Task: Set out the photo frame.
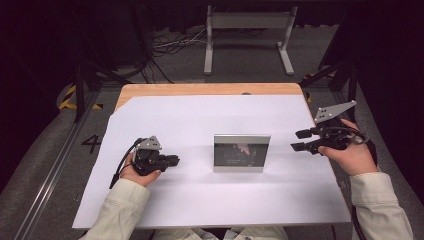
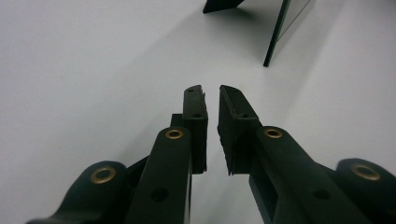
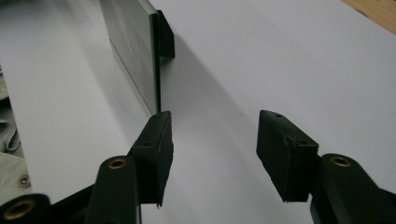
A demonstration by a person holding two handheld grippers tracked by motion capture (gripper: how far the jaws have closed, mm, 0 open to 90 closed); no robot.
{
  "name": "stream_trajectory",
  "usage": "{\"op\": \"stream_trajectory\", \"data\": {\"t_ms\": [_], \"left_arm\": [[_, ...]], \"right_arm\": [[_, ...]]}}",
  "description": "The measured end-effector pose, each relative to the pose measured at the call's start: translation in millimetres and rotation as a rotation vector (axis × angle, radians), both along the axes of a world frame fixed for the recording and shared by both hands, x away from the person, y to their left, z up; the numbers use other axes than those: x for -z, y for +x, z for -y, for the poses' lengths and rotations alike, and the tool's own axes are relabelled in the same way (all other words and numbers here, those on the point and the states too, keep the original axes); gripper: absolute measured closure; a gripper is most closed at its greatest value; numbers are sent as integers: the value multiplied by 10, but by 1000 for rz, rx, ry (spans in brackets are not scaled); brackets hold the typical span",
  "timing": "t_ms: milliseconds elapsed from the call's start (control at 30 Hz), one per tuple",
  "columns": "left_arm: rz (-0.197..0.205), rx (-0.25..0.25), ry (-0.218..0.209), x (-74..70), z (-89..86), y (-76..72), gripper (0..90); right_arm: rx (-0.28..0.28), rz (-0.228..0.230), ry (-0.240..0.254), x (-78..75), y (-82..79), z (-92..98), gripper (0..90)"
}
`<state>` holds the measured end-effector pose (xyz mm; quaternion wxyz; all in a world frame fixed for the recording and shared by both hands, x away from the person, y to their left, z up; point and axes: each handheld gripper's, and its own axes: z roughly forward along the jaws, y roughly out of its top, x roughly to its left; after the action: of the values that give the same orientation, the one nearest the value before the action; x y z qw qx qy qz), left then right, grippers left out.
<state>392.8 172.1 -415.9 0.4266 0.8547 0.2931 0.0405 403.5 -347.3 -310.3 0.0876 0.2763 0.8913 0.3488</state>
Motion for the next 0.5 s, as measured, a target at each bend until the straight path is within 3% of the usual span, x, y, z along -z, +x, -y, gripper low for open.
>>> {"op": "stream_trajectory", "data": {"t_ms": [267, 500], "left_arm": [[3, -18, -4, -6, -24, 2, 806], [6, -22, -7, -6, -26, 4, 797]], "right_arm": [[64, -4, 13, 155, -17, 115, 458], [74, -6, 19, 268, -37, 110, 452]]}}
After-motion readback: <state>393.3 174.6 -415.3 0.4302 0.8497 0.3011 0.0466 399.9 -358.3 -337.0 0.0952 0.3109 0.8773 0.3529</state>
